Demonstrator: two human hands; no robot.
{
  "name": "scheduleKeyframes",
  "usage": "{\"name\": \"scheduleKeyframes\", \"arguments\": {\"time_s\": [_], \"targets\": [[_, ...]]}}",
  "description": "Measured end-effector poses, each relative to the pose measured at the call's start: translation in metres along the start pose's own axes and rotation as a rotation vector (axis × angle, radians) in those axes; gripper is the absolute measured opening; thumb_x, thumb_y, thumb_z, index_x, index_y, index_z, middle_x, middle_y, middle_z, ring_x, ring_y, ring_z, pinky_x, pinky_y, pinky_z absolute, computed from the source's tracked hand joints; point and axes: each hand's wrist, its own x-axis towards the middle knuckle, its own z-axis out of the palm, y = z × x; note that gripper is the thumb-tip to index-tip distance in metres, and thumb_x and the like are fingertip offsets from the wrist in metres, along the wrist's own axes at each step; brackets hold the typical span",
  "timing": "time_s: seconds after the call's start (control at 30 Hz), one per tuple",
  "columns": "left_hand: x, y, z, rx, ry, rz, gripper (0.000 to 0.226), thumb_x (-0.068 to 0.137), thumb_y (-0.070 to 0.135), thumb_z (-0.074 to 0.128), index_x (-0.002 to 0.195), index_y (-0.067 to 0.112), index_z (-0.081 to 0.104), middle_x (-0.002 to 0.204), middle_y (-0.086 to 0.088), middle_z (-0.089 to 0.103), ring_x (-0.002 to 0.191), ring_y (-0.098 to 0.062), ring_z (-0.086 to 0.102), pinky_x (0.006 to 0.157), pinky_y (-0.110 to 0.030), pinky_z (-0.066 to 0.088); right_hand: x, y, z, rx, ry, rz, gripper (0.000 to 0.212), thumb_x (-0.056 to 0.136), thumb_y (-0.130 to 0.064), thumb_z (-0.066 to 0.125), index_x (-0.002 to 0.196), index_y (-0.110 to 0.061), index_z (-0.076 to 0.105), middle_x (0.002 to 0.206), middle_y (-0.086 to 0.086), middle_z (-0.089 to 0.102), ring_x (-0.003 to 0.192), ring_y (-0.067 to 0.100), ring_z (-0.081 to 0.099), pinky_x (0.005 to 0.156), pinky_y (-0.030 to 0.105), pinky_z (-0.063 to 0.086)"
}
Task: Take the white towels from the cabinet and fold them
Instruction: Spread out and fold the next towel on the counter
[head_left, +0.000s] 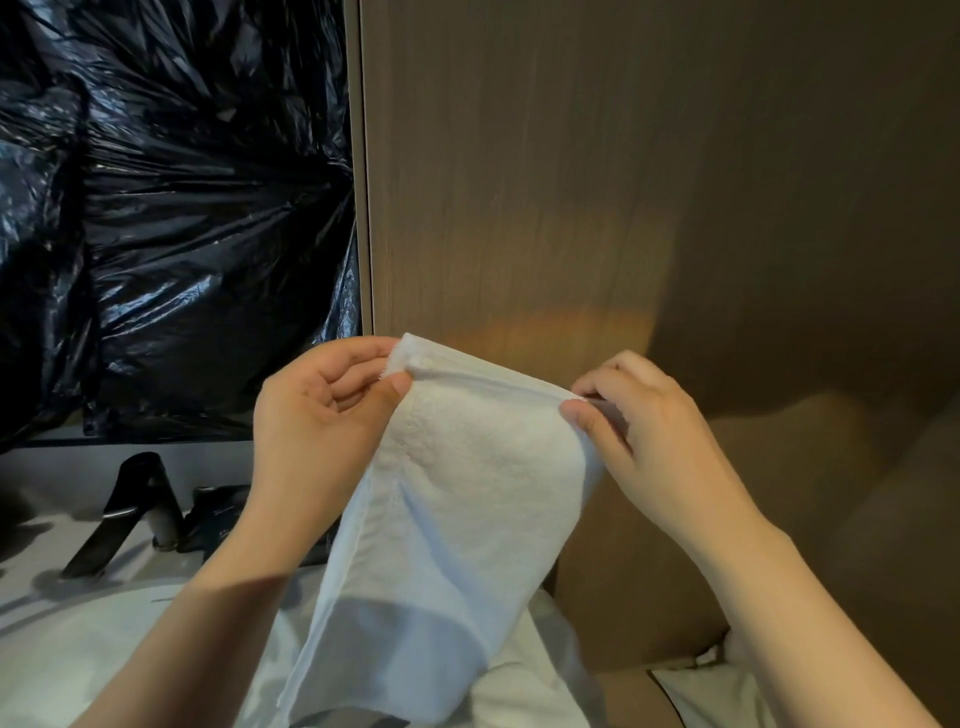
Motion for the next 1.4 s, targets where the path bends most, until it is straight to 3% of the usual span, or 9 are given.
{"name": "scheduleKeyframes", "arguments": {"time_s": [0.1, 0.23, 0.3, 0.43, 0.53, 0.67, 0.83, 1.17, 1.4], "targets": [[-0.007, 0.007, 0.005, -0.064, -0.053, 0.019, 0.021, 0.079, 0.008, 0.071, 0.096, 0.020, 0.071, 0.091, 0.006, 0.075, 0.084, -0.007, 0.071, 0.073, -0.017, 0.056, -0.006, -0.003, 0.002, -0.011, 0.072, 0.018, 0.038, 0.091, -0.058, 0.044, 0.098, -0.027, 0.064, 0.113, -0.015, 0.049, 0.111, 0.005, 0.040, 0.093, 0.032, 0.045], [-0.017, 0.010, 0.019, -0.119, -0.124, 0.028, 0.023, 0.079, -0.002, 0.070, 0.095, 0.015, 0.071, 0.087, 0.005, 0.074, 0.076, -0.006, 0.070, 0.067, -0.014, 0.054, -0.008, -0.019, 0.009, 0.268, 0.001, -0.016, 0.045, 0.092, -0.062, 0.047, 0.126, -0.034, 0.057, 0.128, -0.020, 0.054, 0.121, 0.000, 0.047, 0.100, 0.036, 0.049], [-0.019, 0.010, 0.024, -0.138, -0.153, 0.037, 0.023, 0.079, -0.004, 0.069, 0.096, 0.013, 0.072, 0.088, -0.001, 0.075, 0.080, -0.012, 0.071, 0.070, -0.018, 0.056, -0.005, -0.028, 0.014, 0.365, -0.022, -0.041, 0.041, 0.093, -0.059, 0.049, 0.127, -0.037, 0.055, 0.122, -0.023, 0.059, 0.115, 0.000, 0.055, 0.095, 0.033, 0.052], [-0.023, 0.010, 0.027, -0.182, -0.183, 0.025, 0.026, 0.080, -0.002, 0.070, 0.098, 0.016, 0.072, 0.090, -0.002, 0.074, 0.081, -0.017, 0.071, 0.070, -0.020, 0.057, 0.000, -0.039, 0.017, 0.442, 0.061, -0.088, 0.015, 0.097, -0.044, 0.054, 0.103, -0.034, 0.063, 0.096, -0.021, 0.062, 0.096, 0.007, 0.061, 0.075, 0.021, 0.052], [-0.026, 0.003, 0.025, -0.214, -0.213, -0.011, 0.032, 0.079, -0.003, 0.071, 0.103, 0.019, 0.066, 0.092, -0.002, 0.072, 0.084, -0.018, 0.070, 0.074, -0.022, 0.057, 0.001, -0.039, 0.019, 0.437, 0.088, -0.100, 0.017, 0.098, -0.040, 0.052, 0.093, -0.027, 0.061, 0.085, -0.015, 0.059, 0.086, 0.012, 0.059, 0.066, 0.017, 0.045], [-0.037, -0.020, 0.017, -0.055, -0.225, -0.064, 0.031, 0.077, 0.003, 0.075, 0.091, 0.028, 0.063, 0.090, 0.003, 0.069, 0.083, -0.015, 0.068, 0.079, -0.026, 0.057, 0.004, -0.037, 0.019, 0.453, 0.112, -0.063, 0.019, 0.097, -0.037, 0.049, 0.092, -0.022, 0.061, 0.083, -0.017, 0.058, 0.084, 0.010, 0.059, 0.068, 0.011, 0.044], [-0.049, -0.049, 0.008, 0.041, -0.221, -0.133, 0.016, 0.077, 0.009, 0.077, 0.084, 0.022, 0.071, 0.086, 0.004, 0.073, 0.081, -0.010, 0.069, 0.078, -0.022, 0.055, 0.011, -0.039, 0.017, 0.429, 0.128, -0.100, 0.018, 0.097, -0.037, 0.049, 0.091, -0.023, 0.058, 0.083, -0.019, 0.056, 0.082, 0.008, 0.057, 0.067, 0.009, 0.042], [-0.061, -0.101, 0.000, 0.322, -0.319, 0.031, 0.010, 0.083, 0.018, 0.074, 0.088, 0.024, 0.079, 0.089, 0.019, 0.072, 0.090, 0.002, 0.064, 0.079, -0.011, 0.046, 0.019, -0.042, 0.014, 0.427, 0.171, -0.116, 0.014, 0.099, -0.034, 0.051, 0.092, -0.024, 0.057, 0.084, -0.018, 0.056, 0.083, 0.004, 0.057, 0.068, 0.007, 0.042], [-0.072, -0.138, -0.017, 0.433, -0.458, -0.160, 0.011, 0.087, 0.020, 0.070, 0.088, 0.013, 0.079, 0.089, 0.006, 0.071, 0.088, -0.006, 0.064, 0.084, -0.028, 0.050, 0.018, -0.030, 0.011, 0.421, 0.226, -0.069, 0.019, 0.101, -0.029, 0.052, 0.093, -0.014, 0.060, 0.076, -0.018, 0.051, 0.072, 0.000, 0.052, 0.062, 0.004, 0.037]]}}
